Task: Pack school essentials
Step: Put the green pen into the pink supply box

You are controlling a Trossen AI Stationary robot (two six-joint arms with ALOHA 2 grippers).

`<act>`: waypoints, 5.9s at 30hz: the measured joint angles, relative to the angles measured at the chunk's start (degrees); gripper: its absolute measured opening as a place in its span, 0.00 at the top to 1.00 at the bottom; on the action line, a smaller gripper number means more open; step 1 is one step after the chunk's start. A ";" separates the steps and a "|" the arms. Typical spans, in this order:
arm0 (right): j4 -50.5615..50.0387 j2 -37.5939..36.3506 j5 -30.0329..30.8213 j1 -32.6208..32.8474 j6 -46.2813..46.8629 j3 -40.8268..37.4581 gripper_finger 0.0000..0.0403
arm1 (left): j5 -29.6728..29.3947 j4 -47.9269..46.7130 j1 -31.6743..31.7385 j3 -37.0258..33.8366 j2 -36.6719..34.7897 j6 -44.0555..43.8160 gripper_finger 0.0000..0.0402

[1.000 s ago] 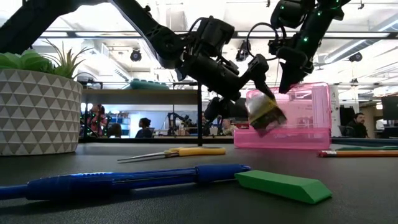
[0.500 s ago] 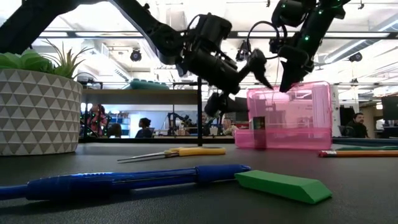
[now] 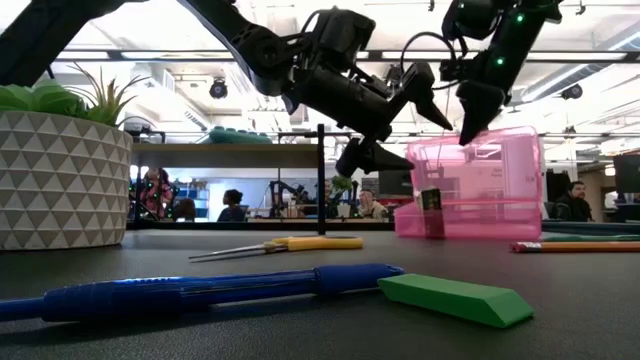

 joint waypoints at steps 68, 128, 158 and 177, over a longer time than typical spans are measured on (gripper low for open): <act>-14.72 -20.17 -14.96 25.20 28.54 -4.25 0.42 | 18.92 -15.19 -15.87 -6.12 -29.91 10.57 0.05; 0.19 19.12 -10.74 40.92 18.96 -13.32 0.75 | 32.58 -16.51 -18.03 -14.20 -35.25 3.66 0.05; 0.36 4.30 -0.40 27.39 28.07 -8.10 0.96 | 37.70 -19.16 -16.10 -14.53 -37.64 3.63 0.05; -0.03 5.82 0.33 1.30 15.02 -5.34 0.96 | 40.38 -19.66 -14.26 -14.53 -37.68 4.99 0.05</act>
